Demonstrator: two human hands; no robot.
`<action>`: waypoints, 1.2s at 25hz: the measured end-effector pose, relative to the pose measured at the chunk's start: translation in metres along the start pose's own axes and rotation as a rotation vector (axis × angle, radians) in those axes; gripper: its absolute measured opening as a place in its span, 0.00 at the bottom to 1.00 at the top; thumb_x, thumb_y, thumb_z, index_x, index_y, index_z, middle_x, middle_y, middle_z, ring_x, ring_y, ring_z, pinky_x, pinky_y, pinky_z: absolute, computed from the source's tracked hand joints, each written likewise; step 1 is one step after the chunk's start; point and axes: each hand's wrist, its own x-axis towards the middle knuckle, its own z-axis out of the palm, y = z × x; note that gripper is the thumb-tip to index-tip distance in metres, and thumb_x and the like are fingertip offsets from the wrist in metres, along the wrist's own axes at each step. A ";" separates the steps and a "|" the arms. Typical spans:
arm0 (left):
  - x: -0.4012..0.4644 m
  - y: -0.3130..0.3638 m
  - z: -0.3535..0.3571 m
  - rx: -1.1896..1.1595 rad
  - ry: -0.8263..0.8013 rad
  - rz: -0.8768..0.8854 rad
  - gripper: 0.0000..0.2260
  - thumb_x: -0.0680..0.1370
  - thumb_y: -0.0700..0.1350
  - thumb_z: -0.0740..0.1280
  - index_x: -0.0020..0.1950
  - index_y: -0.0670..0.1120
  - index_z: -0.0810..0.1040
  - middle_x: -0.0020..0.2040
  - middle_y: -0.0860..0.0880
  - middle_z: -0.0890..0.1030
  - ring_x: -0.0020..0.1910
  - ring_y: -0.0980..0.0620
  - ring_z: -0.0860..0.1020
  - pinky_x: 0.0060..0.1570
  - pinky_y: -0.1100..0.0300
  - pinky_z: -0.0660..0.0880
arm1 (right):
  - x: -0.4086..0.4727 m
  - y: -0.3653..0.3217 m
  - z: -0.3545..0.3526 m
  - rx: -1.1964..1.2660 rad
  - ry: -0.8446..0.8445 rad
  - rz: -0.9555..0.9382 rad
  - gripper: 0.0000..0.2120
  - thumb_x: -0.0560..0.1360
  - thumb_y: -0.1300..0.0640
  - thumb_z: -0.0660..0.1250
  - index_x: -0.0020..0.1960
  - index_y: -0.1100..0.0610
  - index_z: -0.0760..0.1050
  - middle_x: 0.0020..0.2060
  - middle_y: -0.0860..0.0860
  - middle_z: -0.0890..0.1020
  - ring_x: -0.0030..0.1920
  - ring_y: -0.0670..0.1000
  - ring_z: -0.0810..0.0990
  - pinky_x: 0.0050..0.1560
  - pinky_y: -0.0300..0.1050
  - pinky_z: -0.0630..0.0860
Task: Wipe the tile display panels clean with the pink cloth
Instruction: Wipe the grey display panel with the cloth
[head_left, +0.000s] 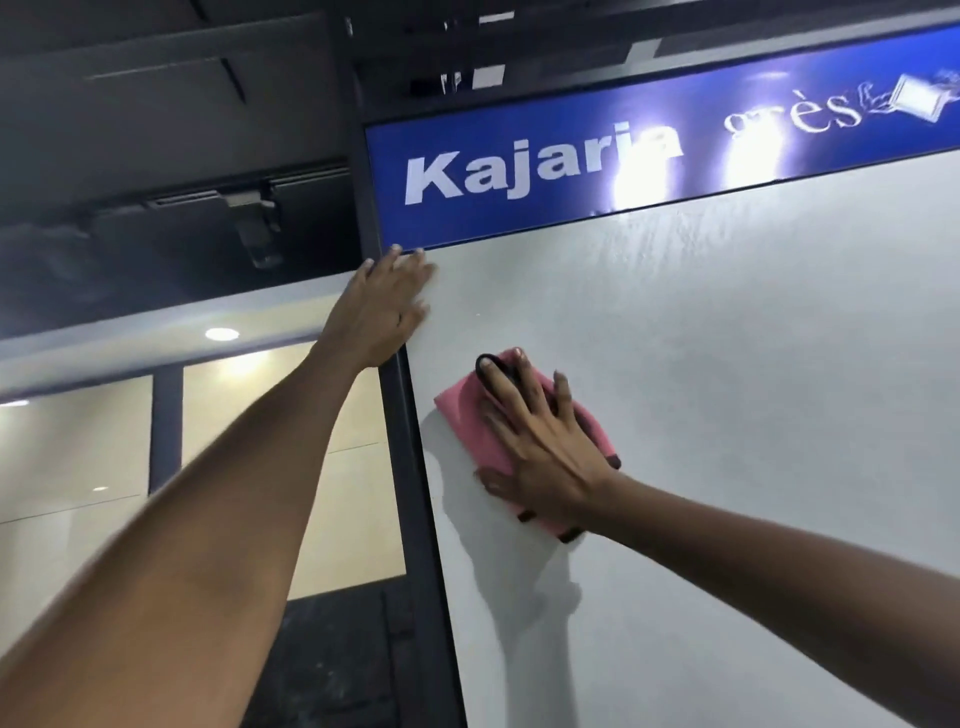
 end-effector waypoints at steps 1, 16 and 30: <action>0.003 -0.005 0.007 0.011 0.002 0.041 0.23 0.84 0.51 0.48 0.79 0.48 0.56 0.80 0.48 0.54 0.79 0.47 0.51 0.75 0.48 0.47 | 0.008 0.007 0.004 -0.021 0.062 -0.029 0.39 0.74 0.40 0.65 0.78 0.55 0.56 0.79 0.55 0.44 0.77 0.59 0.35 0.71 0.73 0.49; 0.005 -0.014 0.020 -0.229 0.111 0.045 0.23 0.84 0.50 0.45 0.79 0.47 0.56 0.79 0.50 0.56 0.78 0.50 0.53 0.75 0.56 0.45 | 0.042 -0.023 0.030 -0.014 0.227 -0.305 0.32 0.72 0.43 0.58 0.75 0.49 0.65 0.77 0.54 0.59 0.78 0.56 0.55 0.71 0.57 0.55; -0.036 0.026 0.027 -0.023 0.009 0.069 0.32 0.79 0.60 0.40 0.80 0.47 0.54 0.80 0.48 0.52 0.79 0.45 0.50 0.75 0.49 0.47 | -0.040 -0.047 0.052 0.031 0.217 -0.318 0.31 0.70 0.47 0.62 0.73 0.52 0.70 0.77 0.53 0.60 0.78 0.57 0.56 0.74 0.58 0.58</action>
